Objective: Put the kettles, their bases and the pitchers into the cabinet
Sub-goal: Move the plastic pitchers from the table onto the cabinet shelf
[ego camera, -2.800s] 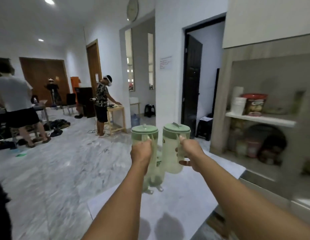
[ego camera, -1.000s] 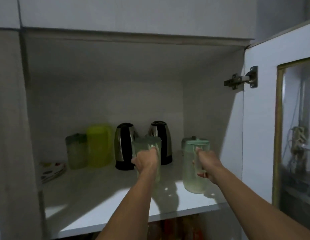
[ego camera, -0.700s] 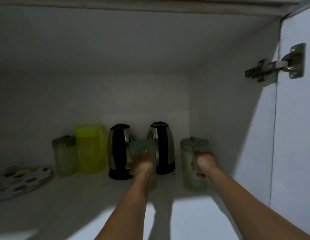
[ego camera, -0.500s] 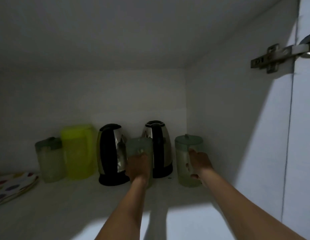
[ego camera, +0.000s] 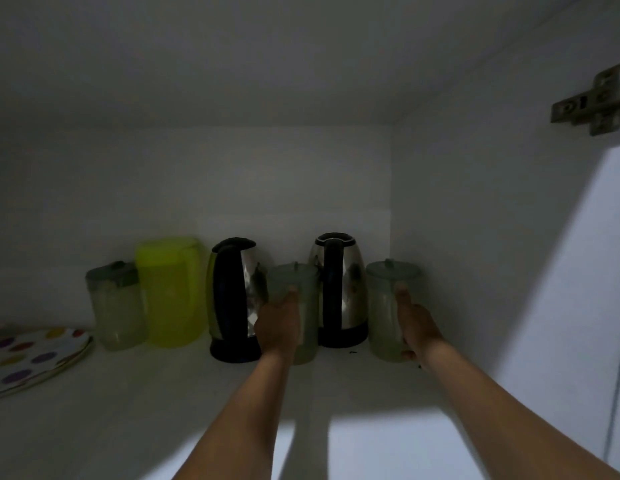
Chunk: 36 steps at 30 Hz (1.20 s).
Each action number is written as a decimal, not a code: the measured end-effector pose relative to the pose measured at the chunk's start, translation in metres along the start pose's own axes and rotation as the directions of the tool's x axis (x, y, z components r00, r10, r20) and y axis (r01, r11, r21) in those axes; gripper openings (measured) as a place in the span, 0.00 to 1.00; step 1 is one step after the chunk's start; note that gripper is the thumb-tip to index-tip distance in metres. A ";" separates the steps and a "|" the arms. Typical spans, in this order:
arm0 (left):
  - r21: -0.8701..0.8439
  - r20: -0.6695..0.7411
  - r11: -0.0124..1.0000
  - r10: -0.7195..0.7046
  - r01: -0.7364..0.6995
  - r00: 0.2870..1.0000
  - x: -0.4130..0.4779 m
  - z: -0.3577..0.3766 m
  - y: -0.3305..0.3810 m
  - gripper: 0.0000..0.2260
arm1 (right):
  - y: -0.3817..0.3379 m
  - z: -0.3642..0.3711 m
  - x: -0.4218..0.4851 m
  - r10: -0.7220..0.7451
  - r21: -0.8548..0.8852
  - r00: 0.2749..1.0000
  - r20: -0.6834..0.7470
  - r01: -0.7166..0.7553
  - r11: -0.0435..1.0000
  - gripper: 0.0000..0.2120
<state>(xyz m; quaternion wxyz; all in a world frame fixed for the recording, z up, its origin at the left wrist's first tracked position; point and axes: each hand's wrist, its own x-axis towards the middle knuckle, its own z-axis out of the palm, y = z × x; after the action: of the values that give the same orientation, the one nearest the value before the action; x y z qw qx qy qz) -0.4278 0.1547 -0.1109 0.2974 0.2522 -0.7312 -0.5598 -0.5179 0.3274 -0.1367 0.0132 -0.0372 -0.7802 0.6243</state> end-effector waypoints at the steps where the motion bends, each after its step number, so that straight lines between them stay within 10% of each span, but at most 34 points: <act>1: 0.022 0.010 1.000 -0.016 0.016 1.000 -0.002 -0.002 -0.002 0.27 | 0.002 0.000 -0.005 0.012 -0.008 1.000 -0.014 -0.012 1.000 0.40; 21: 0.087 0.170 0.994 0.045 -0.060 0.984 -0.176 -0.197 0.007 0.16 | -0.014 -0.013 -0.301 -0.072 -0.275 0.994 -0.082 0.047 0.960 0.36; 36: 0.178 -0.277 0.976 -0.076 0.129 0.958 -0.404 -0.419 -0.041 0.19 | 0.000 0.024 -0.558 -0.251 -0.249 0.869 0.427 0.379 0.891 0.35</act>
<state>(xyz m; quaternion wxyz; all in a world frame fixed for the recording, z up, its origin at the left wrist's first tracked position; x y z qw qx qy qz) 0.1558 0.1482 -0.1304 0.3384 0.3913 -0.7210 -0.4610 0.0366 0.2629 -0.1279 -0.0430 0.2135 -0.8546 0.4714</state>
